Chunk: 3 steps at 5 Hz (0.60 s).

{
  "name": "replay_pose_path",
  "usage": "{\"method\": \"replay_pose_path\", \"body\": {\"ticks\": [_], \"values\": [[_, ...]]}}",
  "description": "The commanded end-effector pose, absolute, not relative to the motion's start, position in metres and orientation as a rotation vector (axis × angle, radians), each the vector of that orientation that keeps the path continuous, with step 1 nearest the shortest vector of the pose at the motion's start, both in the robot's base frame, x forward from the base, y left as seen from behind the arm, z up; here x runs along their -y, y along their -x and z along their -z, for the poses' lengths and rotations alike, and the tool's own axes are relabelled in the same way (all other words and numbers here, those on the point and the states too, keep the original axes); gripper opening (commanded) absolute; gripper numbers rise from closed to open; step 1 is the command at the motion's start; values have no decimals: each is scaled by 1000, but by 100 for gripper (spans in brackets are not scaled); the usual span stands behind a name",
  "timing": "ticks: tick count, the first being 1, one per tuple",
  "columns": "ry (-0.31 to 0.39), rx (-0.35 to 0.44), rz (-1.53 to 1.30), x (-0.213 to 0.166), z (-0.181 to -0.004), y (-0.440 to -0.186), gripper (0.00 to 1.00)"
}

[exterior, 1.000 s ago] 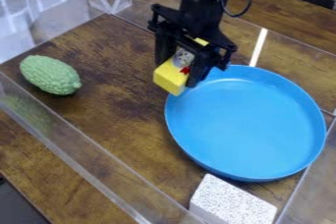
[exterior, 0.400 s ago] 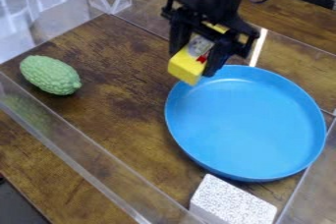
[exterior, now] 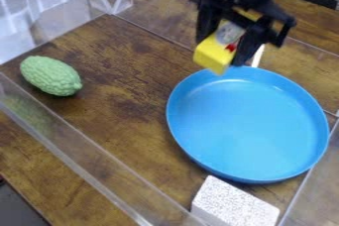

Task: Put the yellow block in the blue tray

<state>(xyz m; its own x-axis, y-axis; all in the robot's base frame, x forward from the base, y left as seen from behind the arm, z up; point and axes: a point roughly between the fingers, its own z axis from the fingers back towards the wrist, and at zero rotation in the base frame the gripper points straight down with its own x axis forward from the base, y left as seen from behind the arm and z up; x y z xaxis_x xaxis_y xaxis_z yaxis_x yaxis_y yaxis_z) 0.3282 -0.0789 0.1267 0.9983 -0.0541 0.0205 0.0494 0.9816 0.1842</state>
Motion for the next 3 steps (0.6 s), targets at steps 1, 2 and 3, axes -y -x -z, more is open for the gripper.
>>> {"method": "replay_pose_path", "body": {"ticks": [1, 2, 3], "values": [[-164, 144, 92, 87, -168, -333, 0], [-161, 151, 148, 102, -164, -326, 0], [-155, 153, 196, 130, -156, -321, 0]]}}
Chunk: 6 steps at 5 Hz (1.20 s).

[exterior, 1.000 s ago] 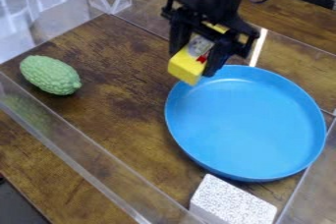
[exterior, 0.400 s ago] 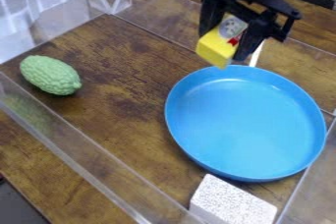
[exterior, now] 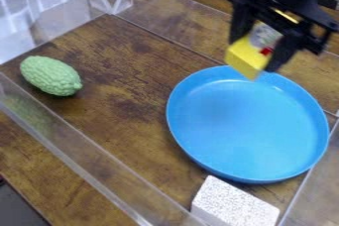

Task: Put the yellow block in the blue tray

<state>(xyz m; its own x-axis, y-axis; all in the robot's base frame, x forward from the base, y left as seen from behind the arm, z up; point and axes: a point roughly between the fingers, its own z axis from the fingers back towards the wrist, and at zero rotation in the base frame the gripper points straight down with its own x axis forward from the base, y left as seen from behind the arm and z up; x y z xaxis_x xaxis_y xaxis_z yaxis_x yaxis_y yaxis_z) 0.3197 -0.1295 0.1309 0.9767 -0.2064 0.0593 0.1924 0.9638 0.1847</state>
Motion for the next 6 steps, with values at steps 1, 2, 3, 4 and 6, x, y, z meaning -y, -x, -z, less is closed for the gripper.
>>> {"method": "replay_pose_path", "body": {"ticks": [1, 2, 3, 4, 6], "values": [[-150, 149, 158, 149, -156, -317, 0], [-152, 136, 146, 149, -148, -309, 0], [-154, 124, 126, 148, -139, -300, 0], [-159, 110, 25, 139, -141, -302, 0], [-161, 83, -48, 119, -134, -304, 0]]}}
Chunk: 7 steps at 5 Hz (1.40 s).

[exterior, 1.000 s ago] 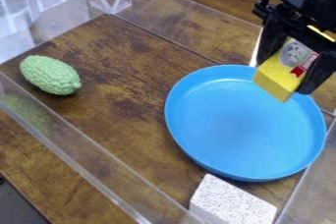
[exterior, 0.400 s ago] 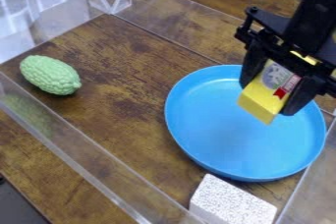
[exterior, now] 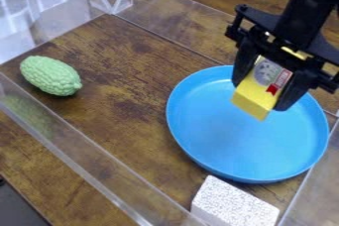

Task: Put the yellow block in the blue tray

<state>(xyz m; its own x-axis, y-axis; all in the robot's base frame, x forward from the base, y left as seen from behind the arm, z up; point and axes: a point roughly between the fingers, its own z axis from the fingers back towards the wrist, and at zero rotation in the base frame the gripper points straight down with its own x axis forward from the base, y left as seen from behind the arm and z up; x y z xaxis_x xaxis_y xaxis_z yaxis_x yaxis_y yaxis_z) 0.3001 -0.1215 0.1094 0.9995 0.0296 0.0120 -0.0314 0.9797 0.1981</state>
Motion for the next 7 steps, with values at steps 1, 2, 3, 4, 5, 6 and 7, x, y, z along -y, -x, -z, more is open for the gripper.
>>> {"method": "replay_pose_path", "body": {"ticks": [1, 2, 3, 4, 5, 6, 7], "values": [[-151, 79, -35, 115, -126, -304, 0], [-139, 76, -57, 120, -122, -310, 100], [-134, 72, -82, 125, -114, -314, 100], [-128, 63, -127, 123, -108, -305, 100], [-119, 57, -170, 120, -97, -295, 100], [-107, 58, -140, 121, -87, -295, 100], [-104, 53, -189, 121, -72, -298, 100]]}}
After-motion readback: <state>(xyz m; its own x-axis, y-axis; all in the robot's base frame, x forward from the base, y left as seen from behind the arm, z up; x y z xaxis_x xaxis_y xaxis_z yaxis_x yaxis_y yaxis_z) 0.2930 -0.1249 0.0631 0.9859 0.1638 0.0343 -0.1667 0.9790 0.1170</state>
